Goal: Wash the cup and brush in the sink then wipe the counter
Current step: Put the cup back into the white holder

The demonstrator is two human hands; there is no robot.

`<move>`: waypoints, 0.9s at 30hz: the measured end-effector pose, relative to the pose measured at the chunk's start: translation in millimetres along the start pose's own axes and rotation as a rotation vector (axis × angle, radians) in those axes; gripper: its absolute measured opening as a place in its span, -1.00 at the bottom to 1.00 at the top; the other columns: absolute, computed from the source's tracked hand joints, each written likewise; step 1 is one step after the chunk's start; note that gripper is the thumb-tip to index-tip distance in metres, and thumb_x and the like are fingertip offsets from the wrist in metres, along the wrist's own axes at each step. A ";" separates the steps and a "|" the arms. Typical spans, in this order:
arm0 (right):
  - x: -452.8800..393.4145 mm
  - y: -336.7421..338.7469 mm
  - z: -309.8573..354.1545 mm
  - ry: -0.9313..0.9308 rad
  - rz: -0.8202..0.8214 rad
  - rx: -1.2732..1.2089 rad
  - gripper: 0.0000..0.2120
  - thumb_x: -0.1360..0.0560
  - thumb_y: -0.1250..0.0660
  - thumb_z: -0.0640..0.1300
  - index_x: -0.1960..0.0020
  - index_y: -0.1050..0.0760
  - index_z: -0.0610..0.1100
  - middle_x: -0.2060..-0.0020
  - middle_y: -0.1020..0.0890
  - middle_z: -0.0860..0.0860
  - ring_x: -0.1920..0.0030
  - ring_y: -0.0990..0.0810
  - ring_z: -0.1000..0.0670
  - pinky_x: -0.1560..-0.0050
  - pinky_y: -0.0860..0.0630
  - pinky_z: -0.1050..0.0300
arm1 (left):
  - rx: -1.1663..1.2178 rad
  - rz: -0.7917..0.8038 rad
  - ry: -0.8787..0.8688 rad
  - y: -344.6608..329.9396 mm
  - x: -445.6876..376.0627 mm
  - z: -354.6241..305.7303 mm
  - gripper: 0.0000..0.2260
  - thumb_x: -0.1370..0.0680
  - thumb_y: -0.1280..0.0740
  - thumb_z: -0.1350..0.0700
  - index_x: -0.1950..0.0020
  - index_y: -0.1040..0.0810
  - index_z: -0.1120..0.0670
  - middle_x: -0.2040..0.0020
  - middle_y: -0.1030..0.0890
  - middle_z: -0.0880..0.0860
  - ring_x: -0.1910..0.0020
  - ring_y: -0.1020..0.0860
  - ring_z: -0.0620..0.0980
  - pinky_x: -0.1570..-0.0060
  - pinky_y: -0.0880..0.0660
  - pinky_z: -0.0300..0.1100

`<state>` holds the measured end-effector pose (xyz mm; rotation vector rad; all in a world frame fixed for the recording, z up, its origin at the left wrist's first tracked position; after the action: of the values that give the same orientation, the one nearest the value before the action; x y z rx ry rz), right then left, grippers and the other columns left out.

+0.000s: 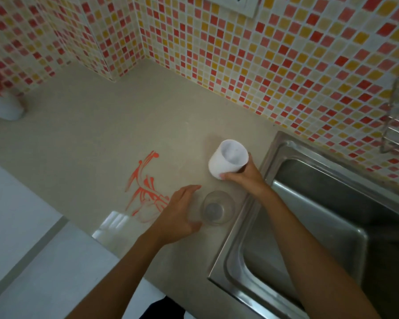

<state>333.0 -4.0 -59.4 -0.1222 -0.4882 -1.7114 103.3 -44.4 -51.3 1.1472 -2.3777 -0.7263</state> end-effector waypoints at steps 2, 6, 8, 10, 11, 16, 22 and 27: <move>7.2 18.7 -4.4 -0.045 -0.093 -0.082 -0.13 -0.20 -0.62 -0.14 -0.39 -0.25 -0.01 -0.25 -0.49 0.01 -0.18 -0.51 0.00 -0.12 -0.53 0.06 | 0.023 0.045 -0.002 -9.5 -3.4 -3.5 -0.10 -0.27 -0.56 -0.11 -0.49 -0.19 0.01 -0.42 -0.26 -0.11 -0.40 -0.21 -0.15 -0.41 -0.11 -0.25; 37.5 54.6 -4.5 -0.076 -0.083 -0.026 -0.31 -0.28 -0.57 -0.22 -0.30 -0.31 0.03 -0.16 -0.50 0.04 -0.05 -0.54 0.07 0.11 -0.54 0.19 | 0.111 0.055 0.015 -23.1 -17.3 -7.7 -0.17 -0.25 -0.58 -0.10 -0.44 -0.30 -0.01 -0.38 -0.36 -0.11 -0.36 -0.31 -0.15 -0.39 -0.20 -0.29; 52.0 73.9 -10.4 -0.077 -0.056 0.064 -0.34 -0.28 -0.57 -0.19 -0.28 -0.37 0.04 -0.15 -0.52 0.04 -0.05 -0.55 0.08 0.15 -0.50 0.24 | 0.145 0.035 0.015 -24.3 -26.8 -7.3 -0.24 -0.25 -0.56 -0.06 -0.39 -0.36 0.02 -0.34 -0.46 -0.06 -0.31 -0.42 -0.10 -0.31 -0.33 -0.21; 63.9 85.5 -14.2 -0.087 -0.030 0.145 -0.30 -0.17 -0.61 -0.05 -0.24 -0.42 0.13 -0.19 -0.51 0.01 -0.10 -0.55 0.03 0.09 -0.52 0.20 | 0.166 -0.022 0.024 -18.9 -38.1 -6.5 -0.27 -0.25 -0.54 -0.04 -0.36 -0.39 0.06 -0.30 -0.50 -0.04 -0.25 -0.47 -0.10 -0.20 -0.35 -0.34; 68.7 87.6 -14.9 -0.092 -0.015 0.182 -0.27 -0.12 -0.61 0.02 -0.24 -0.42 0.17 -0.21 -0.49 0.01 -0.12 -0.54 0.03 0.05 -0.54 0.16 | 0.170 -0.053 0.027 -15.4 -44.4 -6.8 -0.27 -0.25 -0.54 -0.03 -0.35 -0.39 0.09 -0.29 -0.51 -0.01 -0.23 -0.48 -0.09 -0.16 -0.33 -0.38; 81.4 78.4 6.1 -0.011 0.005 0.295 -0.29 -0.22 -0.61 -0.10 -0.28 -0.40 0.19 -0.23 -0.39 0.04 -0.16 -0.48 0.05 -0.09 -0.53 0.11 | 0.184 -0.092 0.036 -10.9 -69.9 -6.1 -0.28 -0.27 -0.61 0.09 -0.36 -0.40 0.13 -0.26 -0.53 0.04 -0.20 -0.50 -0.04 -0.11 -0.32 -0.41; 73.7 49.0 62.9 0.168 0.005 0.468 -0.16 -0.15 -0.60 -0.01 -0.33 -0.28 0.17 -0.25 -0.36 0.08 -0.21 -0.43 0.01 -0.15 -0.53 -0.01 | 0.167 -0.083 -0.017 -12.7 -80.2 -6.4 -0.23 -0.22 -0.57 0.02 -0.38 -0.39 0.11 -0.30 -0.52 0.05 -0.23 -0.50 -0.03 -0.20 -0.39 -0.26; 64.7 11.6 97.6 0.319 -0.044 0.755 -0.17 -0.22 -0.56 0.10 -0.39 -0.25 0.10 -0.32 -0.39 0.09 -0.26 -0.34 -0.03 -0.19 -0.44 0.01 | 0.245 -0.100 -0.019 -9.2 -79.0 -8.7 -0.31 -0.21 -0.60 0.06 -0.30 -0.48 0.06 -0.16 -0.56 -0.06 -0.08 -0.52 -0.14 0.02 -0.35 -0.53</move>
<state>312.5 -27.0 54.2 0.6961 -0.8611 -1.4487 159.6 11.7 -60.1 1.3712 -2.4926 -0.4871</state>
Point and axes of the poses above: each hand's wrist, its own x-axis away from the middle knuckle, its own y-axis out of the back of the hand, z = x × y, the point moved 5 cm from there along -x, towards the middle knuckle
